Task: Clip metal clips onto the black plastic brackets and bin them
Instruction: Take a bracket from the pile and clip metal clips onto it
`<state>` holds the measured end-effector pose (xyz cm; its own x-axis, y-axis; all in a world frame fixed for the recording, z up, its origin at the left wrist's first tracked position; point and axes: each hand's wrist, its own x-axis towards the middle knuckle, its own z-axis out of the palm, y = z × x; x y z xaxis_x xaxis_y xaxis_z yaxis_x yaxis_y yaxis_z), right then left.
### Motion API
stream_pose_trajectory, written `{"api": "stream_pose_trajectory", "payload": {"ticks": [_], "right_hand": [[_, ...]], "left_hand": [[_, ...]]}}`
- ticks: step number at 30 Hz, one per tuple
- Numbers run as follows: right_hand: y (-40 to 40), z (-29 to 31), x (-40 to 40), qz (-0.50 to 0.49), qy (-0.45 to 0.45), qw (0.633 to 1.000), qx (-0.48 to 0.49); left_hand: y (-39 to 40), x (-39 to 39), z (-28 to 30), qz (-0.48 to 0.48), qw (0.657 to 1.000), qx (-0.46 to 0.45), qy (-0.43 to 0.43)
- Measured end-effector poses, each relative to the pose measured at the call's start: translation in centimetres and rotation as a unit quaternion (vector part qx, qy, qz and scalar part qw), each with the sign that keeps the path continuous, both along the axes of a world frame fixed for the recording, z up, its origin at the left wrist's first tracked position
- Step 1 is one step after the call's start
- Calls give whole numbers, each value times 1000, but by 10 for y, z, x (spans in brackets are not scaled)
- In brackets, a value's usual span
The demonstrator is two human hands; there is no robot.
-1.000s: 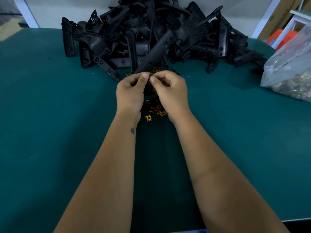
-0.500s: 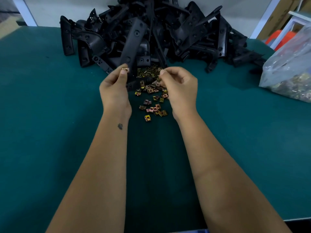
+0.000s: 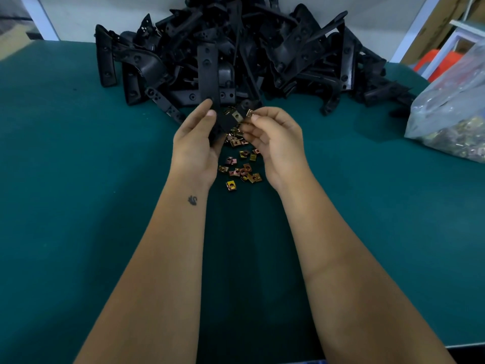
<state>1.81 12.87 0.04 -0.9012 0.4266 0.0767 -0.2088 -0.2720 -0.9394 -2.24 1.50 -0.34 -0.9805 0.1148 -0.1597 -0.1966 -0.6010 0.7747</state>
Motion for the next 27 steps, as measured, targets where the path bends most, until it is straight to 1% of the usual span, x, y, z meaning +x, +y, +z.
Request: {"api": "stream_pose_trajectory", "payload": {"ticks": [5,8,10,14,17,21,23,27], "right_hand": [[1,0,0,4,18,1000,2],[1,0,0,6,23,1000,11],[1,0,1,7,27,1000,6],[2,2,1,14,44,999,-15],[0,2,2,15,53,998,-2],[1,2,3,4,43,999,17],[1,3,4,12,32,999,3],[-1,4,5,31,14,999,-11]], "left_hand": [[3,5,2,-72,993,-87,14],[5,4,3,-82,990,-117,9],[5,3,3,-90,989,-120,7],[3,4,2,-108,993,-49,1],[4,5,2,-91,996,-18,-14],[4,4,4,-57,994,68,-65],[3,1,4,-43,993,74,-82],[2,0,3,-48,992,96,-71]]}}
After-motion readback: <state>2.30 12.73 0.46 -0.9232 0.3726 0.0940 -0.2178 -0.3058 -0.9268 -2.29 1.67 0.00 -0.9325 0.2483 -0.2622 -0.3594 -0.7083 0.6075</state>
